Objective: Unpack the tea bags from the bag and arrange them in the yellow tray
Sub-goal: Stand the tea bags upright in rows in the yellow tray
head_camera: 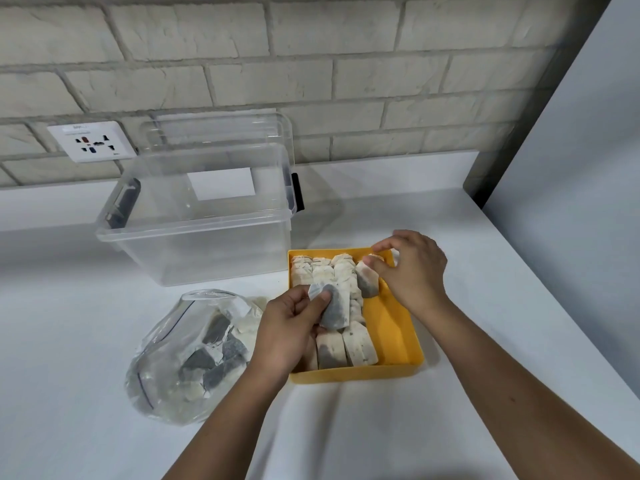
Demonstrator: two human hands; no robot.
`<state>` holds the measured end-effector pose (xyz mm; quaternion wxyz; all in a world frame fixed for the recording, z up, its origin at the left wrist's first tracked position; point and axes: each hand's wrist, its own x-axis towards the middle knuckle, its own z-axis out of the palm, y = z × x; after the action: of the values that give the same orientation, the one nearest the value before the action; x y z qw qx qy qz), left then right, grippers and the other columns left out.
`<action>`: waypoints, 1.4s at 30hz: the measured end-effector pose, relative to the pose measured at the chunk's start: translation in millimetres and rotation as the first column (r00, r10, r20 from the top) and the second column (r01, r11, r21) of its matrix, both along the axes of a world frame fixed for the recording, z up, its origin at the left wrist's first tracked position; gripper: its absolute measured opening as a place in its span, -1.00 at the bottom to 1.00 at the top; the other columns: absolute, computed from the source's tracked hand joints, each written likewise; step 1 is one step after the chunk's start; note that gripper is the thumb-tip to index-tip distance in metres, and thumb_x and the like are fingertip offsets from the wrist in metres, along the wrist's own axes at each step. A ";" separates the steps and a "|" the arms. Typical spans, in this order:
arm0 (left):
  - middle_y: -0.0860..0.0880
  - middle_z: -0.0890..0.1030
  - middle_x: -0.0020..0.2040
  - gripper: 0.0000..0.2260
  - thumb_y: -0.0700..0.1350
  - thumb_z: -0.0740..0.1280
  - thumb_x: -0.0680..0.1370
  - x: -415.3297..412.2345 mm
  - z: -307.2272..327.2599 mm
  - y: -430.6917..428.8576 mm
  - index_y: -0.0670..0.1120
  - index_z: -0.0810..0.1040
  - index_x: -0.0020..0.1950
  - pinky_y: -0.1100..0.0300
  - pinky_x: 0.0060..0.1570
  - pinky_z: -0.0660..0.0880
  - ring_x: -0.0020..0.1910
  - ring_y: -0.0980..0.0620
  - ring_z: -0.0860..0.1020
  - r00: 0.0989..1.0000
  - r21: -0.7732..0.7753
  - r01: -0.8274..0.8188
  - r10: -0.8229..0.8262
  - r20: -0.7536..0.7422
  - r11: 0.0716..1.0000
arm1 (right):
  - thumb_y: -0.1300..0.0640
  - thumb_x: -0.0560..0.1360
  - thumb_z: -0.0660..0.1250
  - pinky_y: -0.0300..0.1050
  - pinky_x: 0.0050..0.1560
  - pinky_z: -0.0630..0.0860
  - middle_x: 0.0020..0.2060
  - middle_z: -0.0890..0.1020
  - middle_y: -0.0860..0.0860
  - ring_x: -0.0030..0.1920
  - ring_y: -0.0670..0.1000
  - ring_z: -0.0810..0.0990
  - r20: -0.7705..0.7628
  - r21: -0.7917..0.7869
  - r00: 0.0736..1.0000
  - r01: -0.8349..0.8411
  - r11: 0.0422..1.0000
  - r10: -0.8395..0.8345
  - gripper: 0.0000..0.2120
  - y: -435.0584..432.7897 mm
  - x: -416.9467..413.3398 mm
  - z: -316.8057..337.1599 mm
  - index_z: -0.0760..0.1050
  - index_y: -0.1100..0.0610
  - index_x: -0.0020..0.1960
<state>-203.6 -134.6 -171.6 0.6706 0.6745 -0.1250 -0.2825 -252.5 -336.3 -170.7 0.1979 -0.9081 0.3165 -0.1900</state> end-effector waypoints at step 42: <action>0.17 0.70 -0.19 -0.92 -0.06 0.47 0.51 11.9 6.2 -7.6 0.14 0.68 -0.12 0.53 -0.15 0.44 -0.16 0.29 0.63 0.941 0.191 0.028 -0.091 0.326 0.981 | -0.12 0.41 0.46 0.10 0.32 0.32 0.24 0.54 -0.06 0.29 0.05 0.44 -0.056 0.067 0.994 -0.091 0.994 0.095 -0.82 -19.1 -13.5 20.3 0.62 -0.13 0.00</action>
<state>-191.7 -142.2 -165.4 0.5659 0.7673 -0.2305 -0.1947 -266.0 -355.4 -150.5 0.2261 -0.9203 0.2854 -0.1432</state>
